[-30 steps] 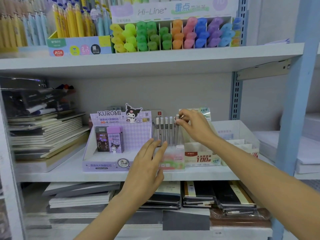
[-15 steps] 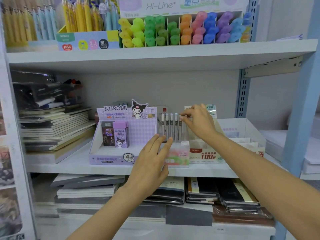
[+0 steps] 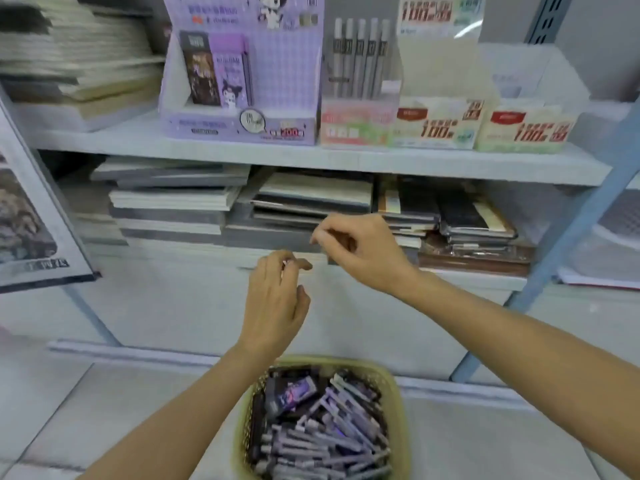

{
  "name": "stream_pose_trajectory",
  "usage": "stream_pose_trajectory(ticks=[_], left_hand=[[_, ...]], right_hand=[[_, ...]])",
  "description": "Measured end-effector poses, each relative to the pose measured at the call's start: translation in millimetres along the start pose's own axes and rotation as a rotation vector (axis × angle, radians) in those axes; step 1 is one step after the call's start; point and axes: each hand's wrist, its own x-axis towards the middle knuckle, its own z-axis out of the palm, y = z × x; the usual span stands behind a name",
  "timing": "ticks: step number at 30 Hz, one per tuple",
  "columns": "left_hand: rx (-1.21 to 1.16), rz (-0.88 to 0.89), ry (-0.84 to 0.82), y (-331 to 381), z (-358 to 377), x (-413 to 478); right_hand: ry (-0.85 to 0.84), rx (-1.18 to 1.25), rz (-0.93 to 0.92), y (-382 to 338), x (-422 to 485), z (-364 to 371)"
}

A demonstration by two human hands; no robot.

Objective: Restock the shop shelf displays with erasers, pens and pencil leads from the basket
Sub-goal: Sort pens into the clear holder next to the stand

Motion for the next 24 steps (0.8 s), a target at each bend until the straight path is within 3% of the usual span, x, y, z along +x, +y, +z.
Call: stream_pose_trajectory(ticks=[5, 11, 14, 18, 24], left_hand=[[0.089, -0.287, -0.599, -43.2, 63.1, -110.2], [0.192, -0.618, -1.003, -81.5, 95.8, -204.7], [0.088, -0.704, -0.994, -89.1, 98.3, -225.0], [0.020, -0.755, -0.879, -82.2, 102.0, -232.7], [-0.011, -0.758, -0.798, -80.5, 100.9, -235.2]], right_hand=[[-0.394, 0.080, 0.382, 51.7, -107.3, 101.3], [-0.882, 0.114, 0.680, 87.9, -223.7, 181.0], [-1.026, 0.003, 0.698, 87.3, -256.6, 206.5], [-0.976, -0.174, 0.635, 74.6, -271.6, 230.5], [-0.954, -0.153, 0.593, 67.9, -271.7, 246.4]])
